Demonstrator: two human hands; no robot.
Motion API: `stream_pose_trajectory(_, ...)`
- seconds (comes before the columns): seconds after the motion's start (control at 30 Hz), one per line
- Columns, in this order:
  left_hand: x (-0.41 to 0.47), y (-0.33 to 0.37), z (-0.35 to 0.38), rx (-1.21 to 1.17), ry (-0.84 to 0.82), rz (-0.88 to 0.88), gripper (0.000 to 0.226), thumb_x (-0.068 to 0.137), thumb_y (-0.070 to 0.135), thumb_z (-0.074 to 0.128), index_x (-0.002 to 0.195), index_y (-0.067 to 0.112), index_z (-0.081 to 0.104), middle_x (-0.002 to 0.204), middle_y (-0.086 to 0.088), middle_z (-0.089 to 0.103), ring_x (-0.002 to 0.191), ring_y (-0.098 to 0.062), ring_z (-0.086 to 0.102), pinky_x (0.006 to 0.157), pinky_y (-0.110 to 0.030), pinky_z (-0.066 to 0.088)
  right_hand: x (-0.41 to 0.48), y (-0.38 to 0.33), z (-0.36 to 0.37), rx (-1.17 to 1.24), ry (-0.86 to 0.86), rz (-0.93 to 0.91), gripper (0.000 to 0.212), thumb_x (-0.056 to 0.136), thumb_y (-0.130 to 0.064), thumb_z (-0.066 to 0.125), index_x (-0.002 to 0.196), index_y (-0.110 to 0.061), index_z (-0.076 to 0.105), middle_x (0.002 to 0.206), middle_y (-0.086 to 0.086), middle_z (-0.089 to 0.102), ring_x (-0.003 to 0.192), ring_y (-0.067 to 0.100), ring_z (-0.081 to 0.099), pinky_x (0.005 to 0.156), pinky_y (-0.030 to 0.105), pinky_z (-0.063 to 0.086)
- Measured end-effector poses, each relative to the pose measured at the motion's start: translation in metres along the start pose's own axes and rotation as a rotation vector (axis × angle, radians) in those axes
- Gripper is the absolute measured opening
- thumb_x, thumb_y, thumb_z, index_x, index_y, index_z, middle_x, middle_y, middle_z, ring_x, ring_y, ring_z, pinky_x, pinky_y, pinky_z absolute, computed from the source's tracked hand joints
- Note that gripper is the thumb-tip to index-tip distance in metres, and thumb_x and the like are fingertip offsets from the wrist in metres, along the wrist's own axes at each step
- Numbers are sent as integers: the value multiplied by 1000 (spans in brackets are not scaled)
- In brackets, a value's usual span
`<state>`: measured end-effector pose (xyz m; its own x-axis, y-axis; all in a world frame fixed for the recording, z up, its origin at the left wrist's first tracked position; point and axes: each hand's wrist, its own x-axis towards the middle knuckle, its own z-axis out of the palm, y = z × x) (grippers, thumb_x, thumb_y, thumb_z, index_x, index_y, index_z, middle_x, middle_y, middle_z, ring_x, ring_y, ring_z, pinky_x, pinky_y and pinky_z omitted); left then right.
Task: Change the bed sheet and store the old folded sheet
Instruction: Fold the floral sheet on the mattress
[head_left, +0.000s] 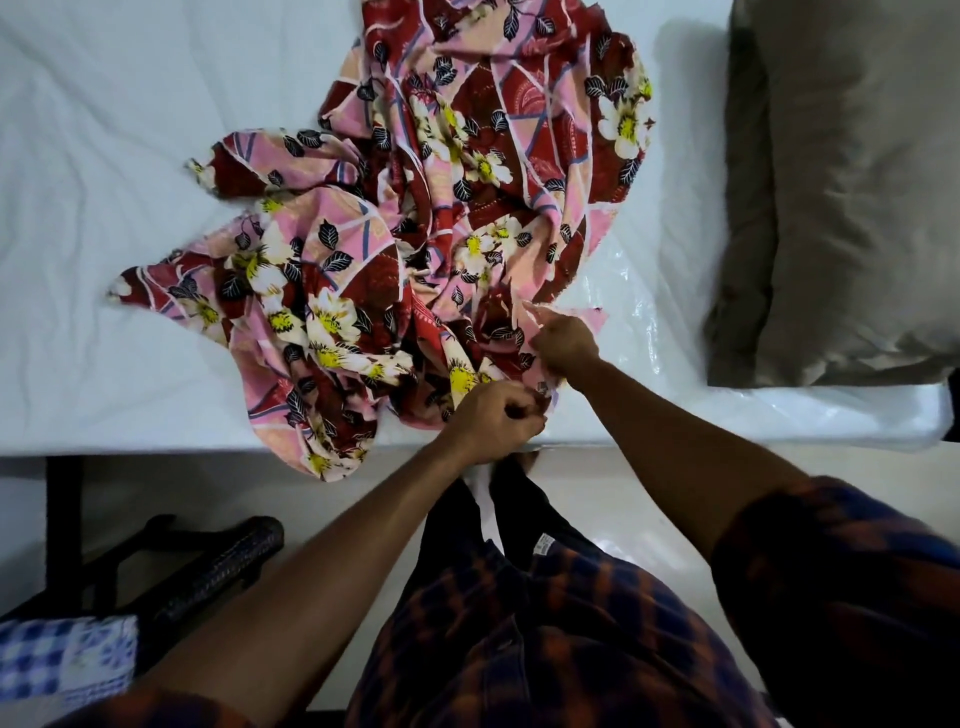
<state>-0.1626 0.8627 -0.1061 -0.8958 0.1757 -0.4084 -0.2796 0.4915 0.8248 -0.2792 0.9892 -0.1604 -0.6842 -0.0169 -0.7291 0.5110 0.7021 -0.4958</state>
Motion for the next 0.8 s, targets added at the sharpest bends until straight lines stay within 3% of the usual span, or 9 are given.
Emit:
stream_pose_trajectory(0.07,0,3,-3,-148,-11,-131,33,74,29,67,48,18,50,52,2,51,52,-14,49,58,-34,42,2,4,-2,193,61,16,17,91,-29,55,89,-21,70,85,-6,65,77,15,59,66,19,47)
stream_pose_trajectory(0.1,-1,6,-6,-218,-14,-177,35,72,36,65,48,16,50,49,2,49,51,-15,49,57,-30,40,2,3,-5,374,104,88,18,93,-20,54,77,-18,62,75,-4,60,71,16,57,59,18,45)
stream_pose_trajectory(0.2,1,5,-12,-284,-41,-223,38,64,45,58,46,13,49,50,-6,49,51,-21,49,57,-29,39,10,5,-9,934,238,286,10,78,-10,59,68,-12,58,65,5,58,61,23,60,59,27,48)
stream_pose_trajectory(0.3,7,0,-14,-242,-135,-269,28,66,30,56,44,15,48,48,-3,46,51,-20,45,60,-34,37,17,0,-14,933,264,289,7,77,-10,58,78,-9,65,74,5,62,72,24,62,68,32,50)
stream_pose_trajectory(0.37,9,0,-12,-88,-214,-226,33,65,38,54,48,10,50,51,-6,47,53,-24,47,59,-34,38,14,-5,-15,842,206,265,8,85,-9,58,88,-8,65,76,5,60,73,25,60,65,28,46)
stream_pose_trajectory(0.53,5,3,-18,130,-310,-170,32,69,47,54,52,21,62,66,-1,65,67,-19,63,64,-34,52,17,-10,-10,791,120,436,10,84,-6,64,76,-10,61,78,7,58,81,24,59,70,31,46)
stream_pose_trajectory(0.63,0,-11,-30,-15,-123,-235,22,79,42,64,73,22,70,77,6,71,74,-6,66,69,-27,52,26,-25,-6,766,134,214,23,88,1,54,103,-10,68,100,6,65,84,20,64,65,23,52)
stream_pose_trajectory(0.73,-8,-42,-60,-162,215,-314,7,91,15,68,93,21,70,88,14,67,77,8,61,69,-17,47,13,-63,-3,840,88,-111,63,84,7,49,127,-36,61,146,2,51,119,27,61,94,43,57)
stream_pose_trajectory(0.8,-18,-69,-92,-187,412,-373,7,94,13,64,98,18,69,89,8,67,78,-4,63,67,-23,50,0,-86,2,703,100,-336,77,82,13,43,137,-41,53,157,-4,36,116,37,57,94,52,54)
